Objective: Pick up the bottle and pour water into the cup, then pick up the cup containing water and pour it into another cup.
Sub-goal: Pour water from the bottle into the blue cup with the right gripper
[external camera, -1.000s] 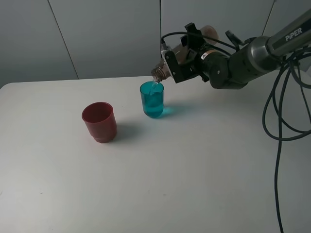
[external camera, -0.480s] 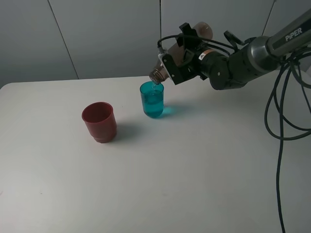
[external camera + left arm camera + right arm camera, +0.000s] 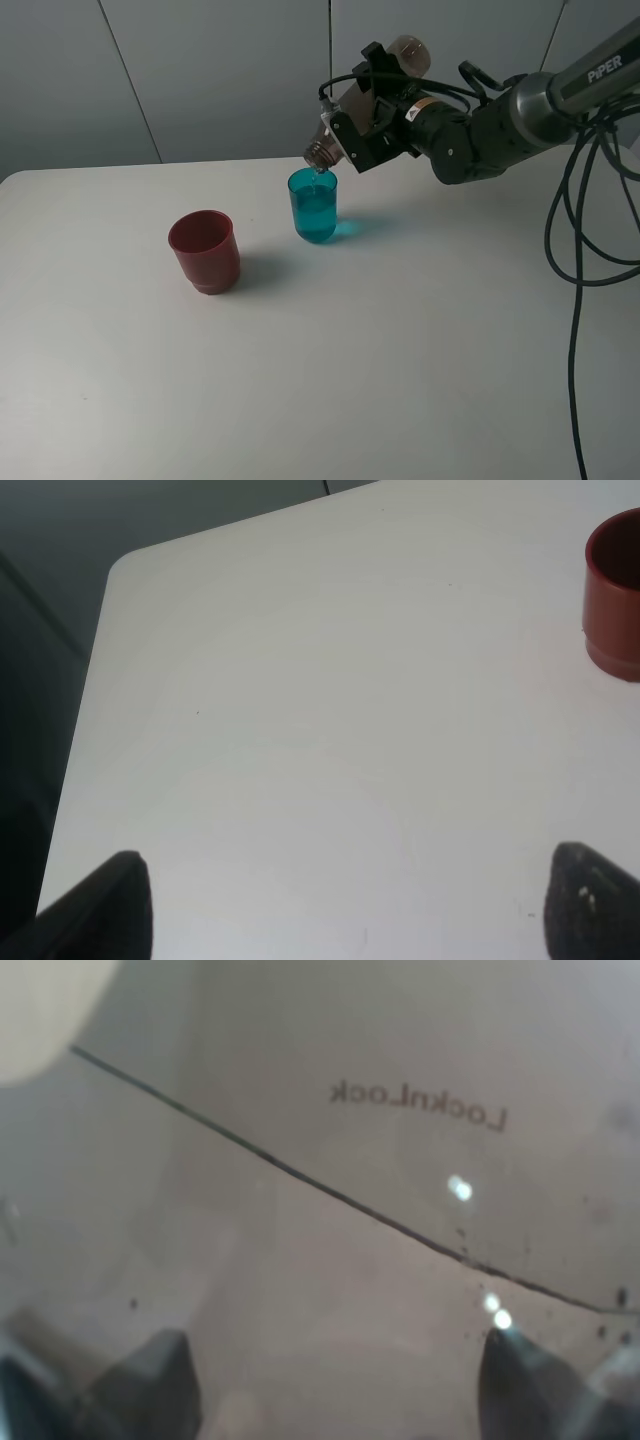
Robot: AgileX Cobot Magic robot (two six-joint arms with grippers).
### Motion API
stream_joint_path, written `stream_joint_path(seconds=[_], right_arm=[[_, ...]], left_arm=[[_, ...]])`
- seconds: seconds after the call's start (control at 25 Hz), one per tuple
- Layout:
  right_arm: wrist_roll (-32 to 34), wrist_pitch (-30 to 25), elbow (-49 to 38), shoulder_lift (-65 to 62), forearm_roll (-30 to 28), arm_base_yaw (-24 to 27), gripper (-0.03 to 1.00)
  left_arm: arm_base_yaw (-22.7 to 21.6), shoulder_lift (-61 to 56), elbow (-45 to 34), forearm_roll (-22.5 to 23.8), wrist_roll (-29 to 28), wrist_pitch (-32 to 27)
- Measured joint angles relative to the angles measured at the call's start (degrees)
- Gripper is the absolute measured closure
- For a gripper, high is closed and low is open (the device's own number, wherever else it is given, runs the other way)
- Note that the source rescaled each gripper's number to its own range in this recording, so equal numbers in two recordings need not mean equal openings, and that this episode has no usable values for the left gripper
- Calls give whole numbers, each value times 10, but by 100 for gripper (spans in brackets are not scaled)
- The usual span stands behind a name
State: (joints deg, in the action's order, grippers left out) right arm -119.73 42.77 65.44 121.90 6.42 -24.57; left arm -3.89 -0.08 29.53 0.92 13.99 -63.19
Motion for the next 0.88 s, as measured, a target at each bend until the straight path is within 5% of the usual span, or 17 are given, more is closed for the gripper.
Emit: stream_joint_path(seconds=[0.6, 0.88], right_arm=[[6, -12, 0, 0, -9, 0, 97], [145, -32, -19, -3, 22, 0, 97]], left_arm=[[0, 0, 0, 0, 0, 0], [0, 0, 0, 0, 0, 0]])
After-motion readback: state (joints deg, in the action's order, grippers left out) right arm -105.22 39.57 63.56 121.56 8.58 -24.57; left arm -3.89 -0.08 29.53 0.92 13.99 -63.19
